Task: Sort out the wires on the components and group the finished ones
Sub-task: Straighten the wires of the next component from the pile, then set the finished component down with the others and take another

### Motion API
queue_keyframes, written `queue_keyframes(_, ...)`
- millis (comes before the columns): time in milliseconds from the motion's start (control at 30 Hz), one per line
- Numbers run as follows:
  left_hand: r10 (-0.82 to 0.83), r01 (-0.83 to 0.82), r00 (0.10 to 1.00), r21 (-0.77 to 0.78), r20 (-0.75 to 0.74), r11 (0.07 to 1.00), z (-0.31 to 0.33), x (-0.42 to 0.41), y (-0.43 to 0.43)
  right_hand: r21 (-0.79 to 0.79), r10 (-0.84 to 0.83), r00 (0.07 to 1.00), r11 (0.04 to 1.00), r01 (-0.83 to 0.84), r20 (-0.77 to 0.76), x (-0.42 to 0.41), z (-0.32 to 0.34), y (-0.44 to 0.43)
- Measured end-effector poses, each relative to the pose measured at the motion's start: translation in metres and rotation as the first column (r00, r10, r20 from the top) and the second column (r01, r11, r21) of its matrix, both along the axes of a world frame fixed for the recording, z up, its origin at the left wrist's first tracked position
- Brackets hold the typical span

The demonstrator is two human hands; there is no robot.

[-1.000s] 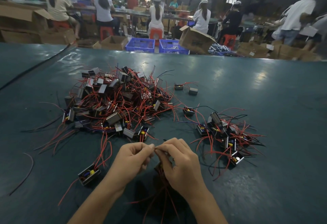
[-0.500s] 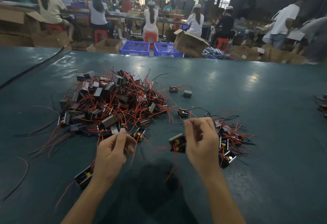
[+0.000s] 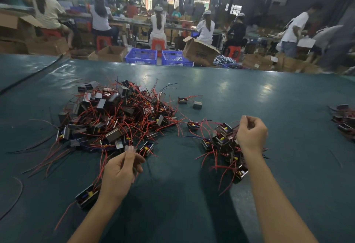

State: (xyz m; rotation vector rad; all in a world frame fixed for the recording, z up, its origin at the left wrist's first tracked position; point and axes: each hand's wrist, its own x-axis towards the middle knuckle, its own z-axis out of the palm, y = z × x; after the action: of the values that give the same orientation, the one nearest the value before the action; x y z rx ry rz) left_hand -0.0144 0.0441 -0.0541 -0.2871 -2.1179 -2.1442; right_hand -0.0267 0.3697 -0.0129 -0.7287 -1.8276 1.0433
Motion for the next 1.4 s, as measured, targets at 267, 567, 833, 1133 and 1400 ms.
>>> queue_keyframes(267, 0.005, -0.005, 1.000, -0.032, -0.008, 0.999, -0.007, -0.005, 0.000, -0.032, 0.005, 0.999, 0.999, -0.004, 0.034, 0.007, 0.004, 0.010)
queue_keyframes(567, 0.156, -0.474, 0.762, -0.376, -0.628, 0.796, -0.005, 0.006, -0.004, 0.041, 0.298, 0.931, 0.954, -0.296, -0.211, 0.037, 0.003, -0.070)
queue_keyframes(833, -0.021, -0.197, 0.975, -0.903, -0.221, 0.381, -0.024, -0.007, -0.009, 0.144, 0.570, 0.768, 0.768, -0.624, 0.291, 0.030, -0.046, -0.159)
queue_keyframes(1133, 0.009, -0.198, 0.976, -0.864, -0.219, 0.464, -0.031, -0.011, -0.013, 0.273, 0.377, 0.575, 0.610, -0.744, 0.726, 0.010, -0.060, -0.191)
queue_keyframes(1400, 0.055, -0.195, 0.979, -0.812, -0.198, 0.551, -0.036, -0.016, -0.014, 0.309, 0.371, 0.584, 0.583, -0.752, 0.722, -0.008, -0.059, -0.197)
